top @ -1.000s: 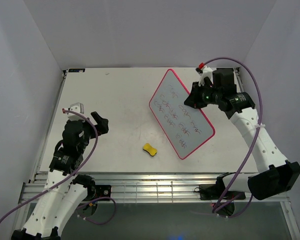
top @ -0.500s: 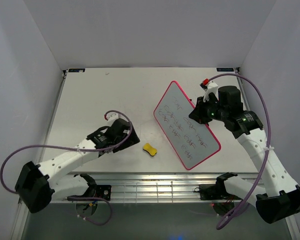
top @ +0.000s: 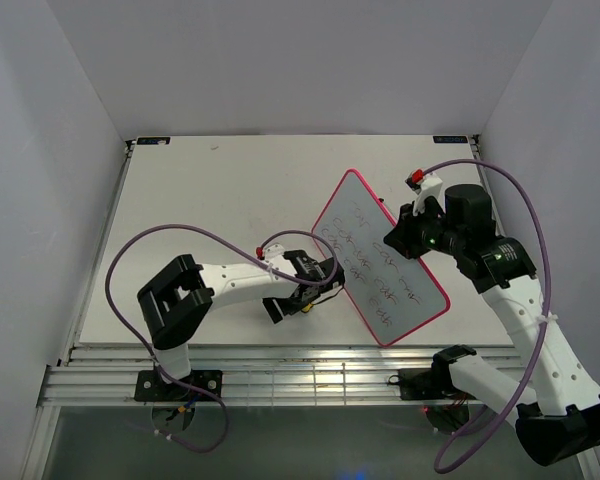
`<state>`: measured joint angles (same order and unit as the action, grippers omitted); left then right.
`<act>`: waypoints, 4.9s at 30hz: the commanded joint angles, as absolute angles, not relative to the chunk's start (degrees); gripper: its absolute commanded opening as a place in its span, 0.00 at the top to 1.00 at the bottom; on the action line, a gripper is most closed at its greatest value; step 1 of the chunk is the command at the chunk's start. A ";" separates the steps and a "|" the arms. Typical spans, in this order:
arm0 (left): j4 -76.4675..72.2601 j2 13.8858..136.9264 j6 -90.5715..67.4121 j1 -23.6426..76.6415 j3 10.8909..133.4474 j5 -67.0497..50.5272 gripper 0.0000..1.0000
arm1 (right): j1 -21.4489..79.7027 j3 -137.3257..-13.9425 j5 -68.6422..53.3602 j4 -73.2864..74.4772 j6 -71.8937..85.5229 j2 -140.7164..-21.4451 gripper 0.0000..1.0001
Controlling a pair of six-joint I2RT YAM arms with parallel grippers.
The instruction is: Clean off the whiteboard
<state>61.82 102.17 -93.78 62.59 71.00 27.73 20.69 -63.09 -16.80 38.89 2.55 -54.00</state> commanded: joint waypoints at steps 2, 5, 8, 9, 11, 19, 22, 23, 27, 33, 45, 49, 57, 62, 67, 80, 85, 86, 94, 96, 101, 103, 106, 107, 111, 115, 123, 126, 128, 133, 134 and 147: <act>65.49 101.16 -102.13 63.90 71.55 30.05 0.17 | 20.74 -63.02 -19.77 33.66 0.26 -51.86 0.92; 63.12 100.72 -100.29 63.90 70.93 32.25 0.16 | 20.74 -62.75 -20.74 33.49 0.26 -51.42 0.92; 59.96 100.37 -98.88 63.90 70.14 32.78 0.15 | 20.74 -62.49 -21.62 33.31 0.26 -51.42 0.92; 58.64 100.02 -97.75 63.90 69.53 32.70 0.14 | 20.74 -62.49 -21.88 33.31 0.26 -51.50 0.92; 54.35 99.58 -97.21 63.90 67.95 32.26 0.13 | 20.74 -62.40 -21.80 33.22 0.26 -51.50 0.92; 42.37 99.23 -93.78 63.90 63.28 31.55 0.13 | 20.74 -62.40 -23.55 32.70 0.26 -51.15 0.92; 42.45 99.40 -94.13 63.90 64.07 32.96 0.13 | 20.74 -62.14 -23.73 32.78 -1.41 -51.07 0.92; 42.71 99.40 -94.13 63.90 64.25 33.22 0.14 | 20.74 -62.05 -23.73 32.78 -1.49 -50.98 0.92; 44.47 99.84 -95.62 63.90 65.13 33.13 0.15 | 20.74 -61.70 -23.20 32.70 -1.84 -50.80 0.92; 46.06 99.76 -98.35 63.90 65.48 33.92 0.16 | 20.74 -61.61 -23.29 32.34 -1.93 -51.59 0.92; 46.67 104.50 -98.88 62.93 71.10 34.37 0.16 | 20.74 -61.08 -22.94 32.08 -2.02 -51.24 0.92; 48.78 105.91 -100.54 62.93 72.60 33.40 0.21 | 20.74 -61.00 -22.76 32.17 -2.20 -50.72 0.92; 49.83 106.61 -102.04 62.93 71.98 33.66 0.36 | 20.74 -60.64 -22.68 31.99 -2.46 -50.36 0.92; 49.83 107.05 -102.13 62.93 72.25 33.84 0.38 | 20.74 -60.56 -22.68 31.90 -2.55 -50.36 0.92; 49.83 107.93 -102.13 62.67 72.16 33.22 0.41 | 20.74 -60.38 -22.85 31.90 -2.55 -50.19 0.92; 49.83 105.65 -102.22 62.49 69.88 34.09 0.73 | 20.74 -59.94 -23.47 31.82 -2.64 -49.75 0.92; 49.75 96.80 -97.48 62.49 65.93 38.49 0.75 | 20.74 -58.71 -24.87 30.59 -0.44 -49.92 0.92; 48.79 94.85 -94.08 62.49 64.96 39.63 0.78 | 20.74 -58.28 -25.22 30.41 0.00 -50.10 0.92; 23.37 74.20 -58.05 62.49 52.68 47.55 0.87 | 20.74 -57.75 -24.00 28.31 5.79 -52.12 0.92; 12.54 65.68 -46.05 62.32 47.40 45.45 0.89 | 20.74 -56.44 -24.51 26.64 8.51 -51.77 0.92; -20.90 53.88 -30.07 60.74 31.92 34.28 0.80 | 20.74 -54.84 -29.17 21.80 12.48 -52.12 0.92; -22.58 55.45 -28.83 58.72 32.51 32.18 0.82 | 20.74 -55.11 -30.32 21.19 13.35 -52.47 0.92; -22.67 60.71 -31.10 53.36 35.94 23.49 0.91 | 20.74 -54.85 -32.78 18.90 14.85 -52.29 0.92; -22.85 61.95 -31.90 51.17 36.64 20.25 0.93 | 20.74 -54.67 -33.39 17.07 16.16 -52.21 0.92; -25.13 67.49 -35.06 46.76 40.33 13.11 0.94 | 20.74 -53.35 -36.12 12.68 19.24 -51.94 0.92; -25.58 73.38 -35.16 46.14 45.16 8.45 0.97 | 20.74 -51.77 -36.74 9.14 22.14 -52.38 0.92; -28.12 79.79 -36.73 46.58 48.60 1.33 1.00 | 20.83 -48.96 -41.13 4.58 24.78 -53.44 0.92; -28.47 81.20 -37.53 48.77 48.87 1.49 1.00 | 20.83 -47.82 -42.19 2.29 26.19 -53.26 0.92; -28.56 81.65 -37.70 50.61 49.13 2.10 1.00 | 20.92 -47.64 -42.28 1.76 26.63 -53.35 0.92; -24.11 81.65 -36.82 52.21 49.40 5.61 1.00 | 20.92 -48.16 -43.06 1.41 26.81 -52.82 0.92; -22.78 81.48 -36.83 51.77 49.39 7.37 1.00 | 20.92 -48.25 -43.15 1.41 26.89 -52.65 0.92; -16.17 81.73 -39.64 38.49 48.77 1.59 1.00 | 21.79 -47.91 -46.58 0.71 28.21 -51.06 0.92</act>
